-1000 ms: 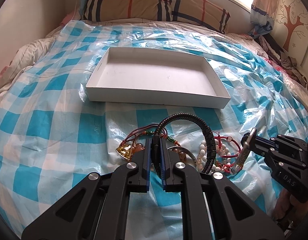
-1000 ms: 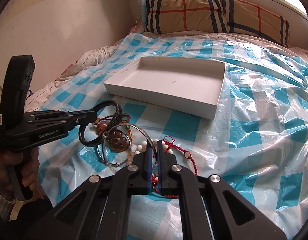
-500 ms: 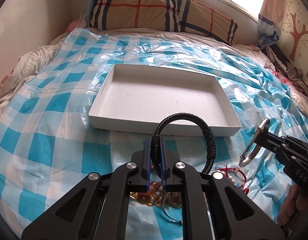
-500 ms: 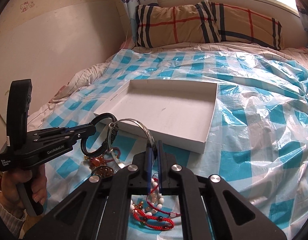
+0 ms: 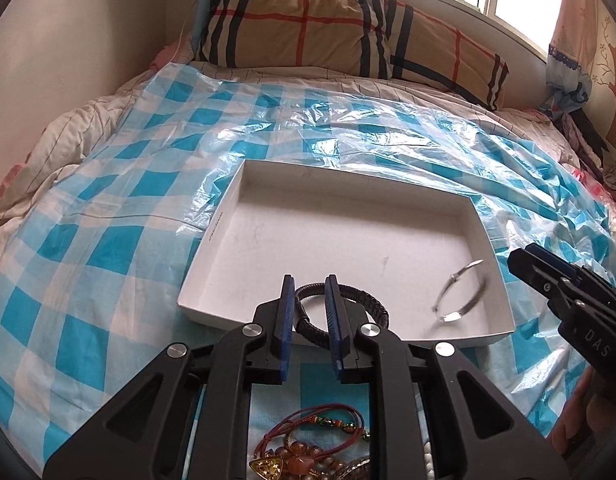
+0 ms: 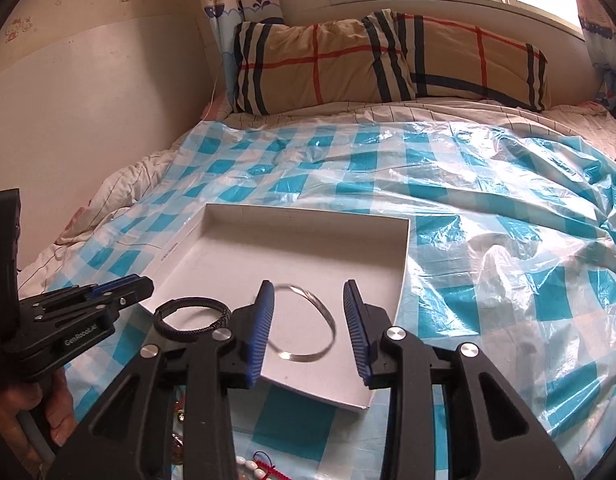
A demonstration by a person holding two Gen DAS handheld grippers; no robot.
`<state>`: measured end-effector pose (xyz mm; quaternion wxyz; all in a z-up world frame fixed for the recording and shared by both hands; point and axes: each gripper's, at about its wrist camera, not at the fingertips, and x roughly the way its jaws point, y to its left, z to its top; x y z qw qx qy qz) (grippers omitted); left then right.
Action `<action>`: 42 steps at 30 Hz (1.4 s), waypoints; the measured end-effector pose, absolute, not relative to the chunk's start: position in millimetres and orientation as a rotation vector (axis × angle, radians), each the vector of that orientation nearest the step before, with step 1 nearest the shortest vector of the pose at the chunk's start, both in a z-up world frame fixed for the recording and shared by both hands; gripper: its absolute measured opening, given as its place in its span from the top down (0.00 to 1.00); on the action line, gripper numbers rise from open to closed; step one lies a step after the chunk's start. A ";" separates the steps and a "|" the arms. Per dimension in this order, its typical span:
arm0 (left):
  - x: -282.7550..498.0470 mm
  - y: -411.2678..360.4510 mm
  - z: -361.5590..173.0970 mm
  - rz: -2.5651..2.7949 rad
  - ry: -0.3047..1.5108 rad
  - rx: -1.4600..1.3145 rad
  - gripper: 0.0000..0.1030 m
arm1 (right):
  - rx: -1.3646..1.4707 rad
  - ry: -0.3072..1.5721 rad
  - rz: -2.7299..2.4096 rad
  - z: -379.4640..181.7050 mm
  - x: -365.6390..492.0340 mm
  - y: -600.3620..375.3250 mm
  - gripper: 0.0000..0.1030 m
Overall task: Organize jewelry
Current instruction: 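Lift both bracelets over the white box and open both tools to drop them, then grasp the red string bracelet with right tool while left tool grasps a silver bangle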
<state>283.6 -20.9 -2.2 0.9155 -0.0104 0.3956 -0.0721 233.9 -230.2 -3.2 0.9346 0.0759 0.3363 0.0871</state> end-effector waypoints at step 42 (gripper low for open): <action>175.3 -27.0 -57.7 -0.364 0.997 0.169 0.76 | 0.180 0.939 0.244 -65.9 122.9 -233.2 0.62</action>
